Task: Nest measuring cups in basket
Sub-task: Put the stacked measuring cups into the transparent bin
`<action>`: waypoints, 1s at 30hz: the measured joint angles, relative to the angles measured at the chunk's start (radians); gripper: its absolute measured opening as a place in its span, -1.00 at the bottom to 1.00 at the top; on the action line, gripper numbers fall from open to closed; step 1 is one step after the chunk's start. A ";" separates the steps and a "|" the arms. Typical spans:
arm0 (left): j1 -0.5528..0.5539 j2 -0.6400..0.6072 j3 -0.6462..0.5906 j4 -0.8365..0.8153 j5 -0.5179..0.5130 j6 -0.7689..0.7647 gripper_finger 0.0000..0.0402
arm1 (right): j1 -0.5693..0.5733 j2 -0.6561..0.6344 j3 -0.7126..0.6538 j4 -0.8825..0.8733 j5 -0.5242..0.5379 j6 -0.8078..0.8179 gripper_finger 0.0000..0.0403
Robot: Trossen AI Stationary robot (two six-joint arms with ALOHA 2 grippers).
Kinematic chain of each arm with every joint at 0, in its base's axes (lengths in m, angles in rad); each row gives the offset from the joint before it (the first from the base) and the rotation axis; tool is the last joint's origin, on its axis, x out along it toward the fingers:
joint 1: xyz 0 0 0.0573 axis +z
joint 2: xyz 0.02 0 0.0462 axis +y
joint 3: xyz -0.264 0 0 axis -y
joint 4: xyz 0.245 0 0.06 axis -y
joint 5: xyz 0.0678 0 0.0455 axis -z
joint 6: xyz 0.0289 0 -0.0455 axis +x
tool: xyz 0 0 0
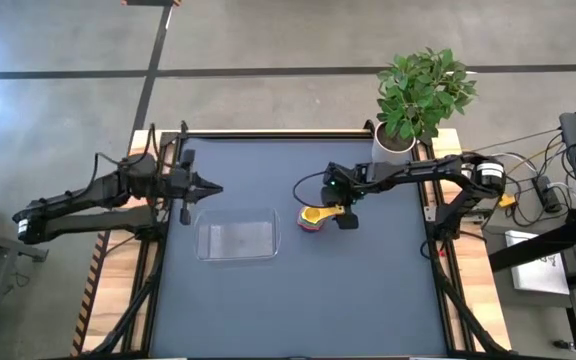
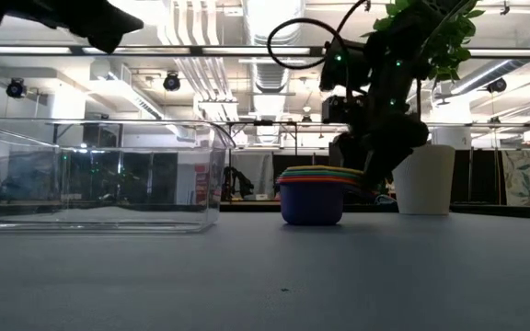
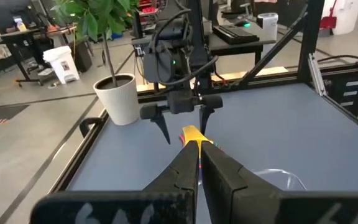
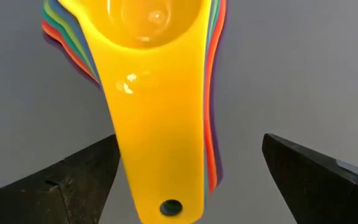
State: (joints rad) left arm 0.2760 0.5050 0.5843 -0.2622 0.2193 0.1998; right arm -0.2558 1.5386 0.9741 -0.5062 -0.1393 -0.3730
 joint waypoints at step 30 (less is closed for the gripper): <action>0.000 -0.449 -0.197 -0.017 -0.004 -0.030 -1.00 | 0.003 0.040 0.054 -0.042 0.000 0.036 -0.29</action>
State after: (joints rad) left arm 0.2756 0.0555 0.3870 -0.2794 0.2153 0.1700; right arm -0.2531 1.5785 1.0283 -0.5484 -0.1393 -0.3372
